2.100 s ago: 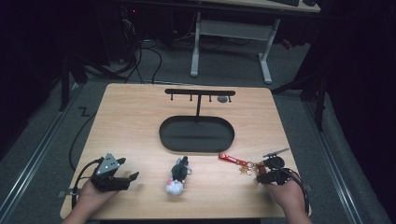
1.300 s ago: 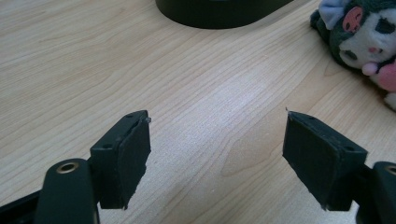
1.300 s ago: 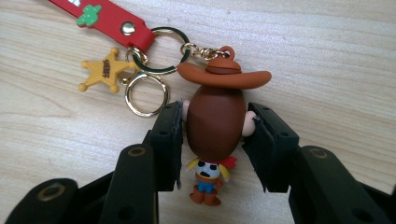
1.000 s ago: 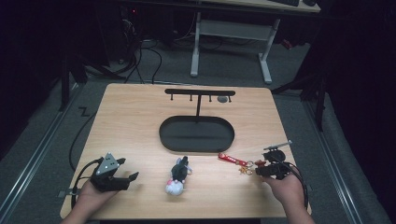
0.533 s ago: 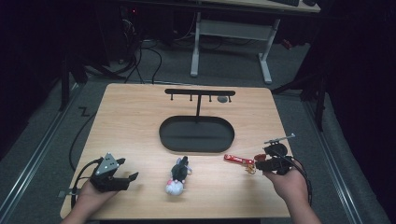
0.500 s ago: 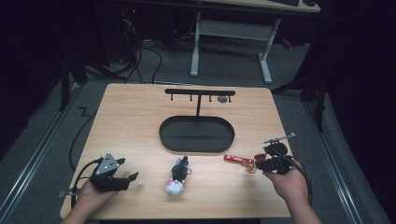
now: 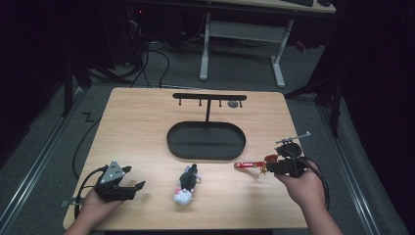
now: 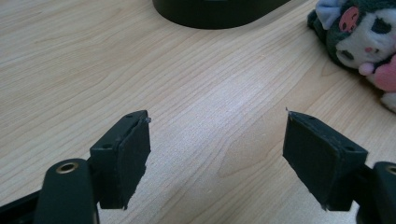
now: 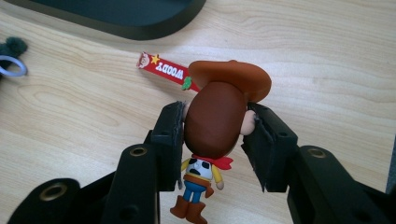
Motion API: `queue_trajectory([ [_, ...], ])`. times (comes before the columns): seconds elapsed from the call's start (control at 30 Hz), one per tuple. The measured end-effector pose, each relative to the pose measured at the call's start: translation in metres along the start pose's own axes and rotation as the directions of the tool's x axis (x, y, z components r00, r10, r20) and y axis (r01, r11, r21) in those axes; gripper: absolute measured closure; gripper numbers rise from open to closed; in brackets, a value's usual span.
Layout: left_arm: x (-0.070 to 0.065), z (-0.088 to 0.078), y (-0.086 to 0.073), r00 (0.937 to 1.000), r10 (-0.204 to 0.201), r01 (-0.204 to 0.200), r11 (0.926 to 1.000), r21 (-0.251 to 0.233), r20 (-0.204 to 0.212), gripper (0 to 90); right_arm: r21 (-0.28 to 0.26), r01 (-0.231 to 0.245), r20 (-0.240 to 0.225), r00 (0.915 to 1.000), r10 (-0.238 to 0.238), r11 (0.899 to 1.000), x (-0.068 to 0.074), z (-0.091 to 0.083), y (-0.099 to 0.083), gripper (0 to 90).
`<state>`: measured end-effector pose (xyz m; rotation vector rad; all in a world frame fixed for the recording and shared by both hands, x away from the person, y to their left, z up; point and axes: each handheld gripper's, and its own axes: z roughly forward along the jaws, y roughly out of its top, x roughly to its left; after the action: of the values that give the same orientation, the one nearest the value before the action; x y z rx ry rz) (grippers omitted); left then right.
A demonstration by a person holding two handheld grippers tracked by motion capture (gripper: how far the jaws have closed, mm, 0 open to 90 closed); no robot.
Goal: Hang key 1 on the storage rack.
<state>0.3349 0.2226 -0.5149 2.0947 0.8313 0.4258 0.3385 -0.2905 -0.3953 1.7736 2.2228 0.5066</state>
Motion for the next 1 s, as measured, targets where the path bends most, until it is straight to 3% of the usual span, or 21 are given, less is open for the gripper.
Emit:
queue_trajectory([
  [0.47,0.000,0.000,0.000,1.0000,0.002,-0.002,1.0000,0.003,0.002,23.5,-0.006,0.031,-0.025,0.9992,-0.032,0.999,0.013,-0.020,0.020,58.5],
  [0.8,0.000,0.000,0.000,1.0000,0.004,-0.004,1.0000,0.004,0.002,23.5,0.087,0.077,-0.062,0.9955,-0.072,0.993,0.026,-0.027,0.035,58.5],
  [1.0,0.000,0.000,0.000,1.0000,0.005,-0.005,1.0000,0.007,0.003,23.5,0.163,0.116,-0.073,0.9917,-0.106,0.980,0.036,-0.034,0.046,58.6],
])
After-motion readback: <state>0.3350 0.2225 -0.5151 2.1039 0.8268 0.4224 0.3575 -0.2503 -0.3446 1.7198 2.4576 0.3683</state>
